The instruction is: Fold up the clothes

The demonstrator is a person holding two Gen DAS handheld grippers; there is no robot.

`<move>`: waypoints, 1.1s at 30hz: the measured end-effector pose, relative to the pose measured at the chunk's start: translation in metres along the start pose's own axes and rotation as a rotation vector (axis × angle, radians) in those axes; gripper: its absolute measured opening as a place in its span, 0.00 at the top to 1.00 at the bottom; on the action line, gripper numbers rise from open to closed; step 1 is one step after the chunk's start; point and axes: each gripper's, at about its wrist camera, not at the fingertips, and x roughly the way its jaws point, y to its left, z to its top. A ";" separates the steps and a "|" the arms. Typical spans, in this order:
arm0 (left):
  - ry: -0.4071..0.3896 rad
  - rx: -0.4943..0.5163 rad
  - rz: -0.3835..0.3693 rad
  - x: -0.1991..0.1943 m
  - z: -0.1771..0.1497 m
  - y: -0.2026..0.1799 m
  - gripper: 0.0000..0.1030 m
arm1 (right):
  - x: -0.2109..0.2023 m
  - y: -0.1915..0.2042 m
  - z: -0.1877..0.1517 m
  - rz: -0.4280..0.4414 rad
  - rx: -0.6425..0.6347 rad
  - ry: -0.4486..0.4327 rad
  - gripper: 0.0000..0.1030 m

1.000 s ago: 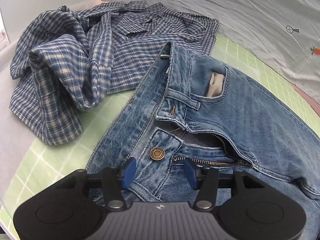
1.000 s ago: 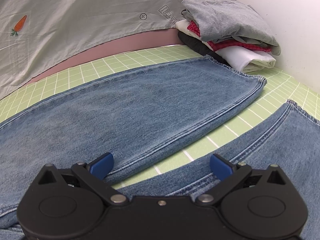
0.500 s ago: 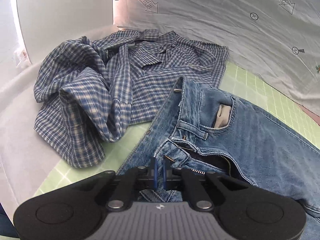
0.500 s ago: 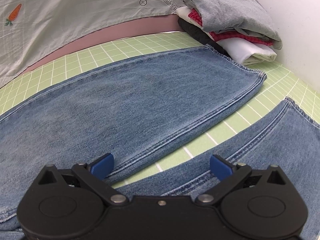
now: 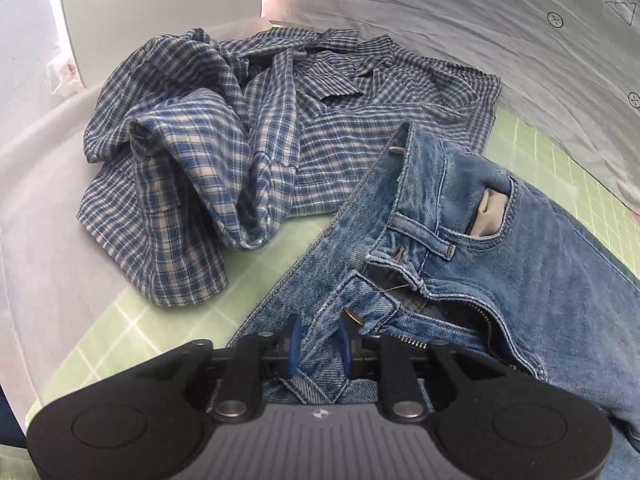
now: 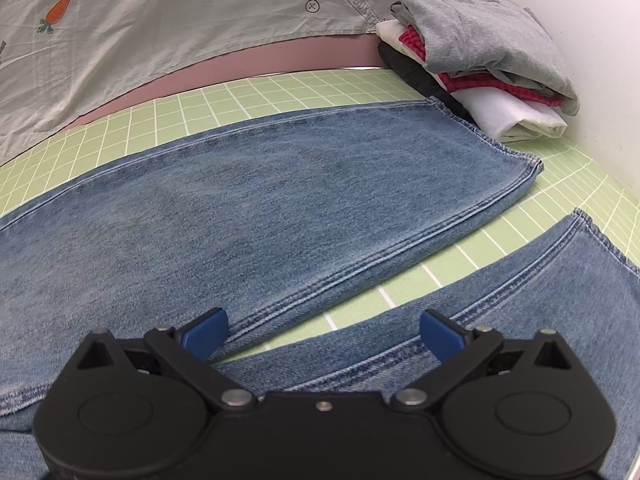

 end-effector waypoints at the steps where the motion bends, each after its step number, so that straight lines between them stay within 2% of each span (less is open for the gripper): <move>1: -0.011 -0.006 -0.008 -0.005 0.000 0.000 0.58 | -0.003 -0.001 -0.002 0.004 -0.018 -0.006 0.00; 4: -0.047 -0.016 -0.031 -0.023 -0.002 -0.002 0.42 | -0.012 -0.010 -0.008 0.021 -0.035 -0.011 0.00; 7: -0.064 -0.005 -0.049 -0.042 -0.012 -0.008 0.39 | -0.022 -0.027 -0.014 0.026 -0.030 -0.017 0.00; 16: -0.038 0.065 -0.065 -0.092 -0.078 -0.039 0.34 | -0.055 -0.118 -0.045 -0.002 -0.002 -0.014 0.00; 25: -0.018 0.103 -0.070 -0.125 -0.138 -0.084 0.32 | -0.056 -0.225 -0.069 -0.068 0.094 0.025 0.00; 28: -0.021 0.121 -0.072 -0.134 -0.154 -0.101 0.31 | -0.052 -0.246 -0.076 -0.073 0.102 0.035 0.00; 33: -0.023 0.137 -0.071 -0.147 -0.175 -0.125 0.29 | -0.040 -0.267 -0.086 -0.030 0.111 0.063 0.00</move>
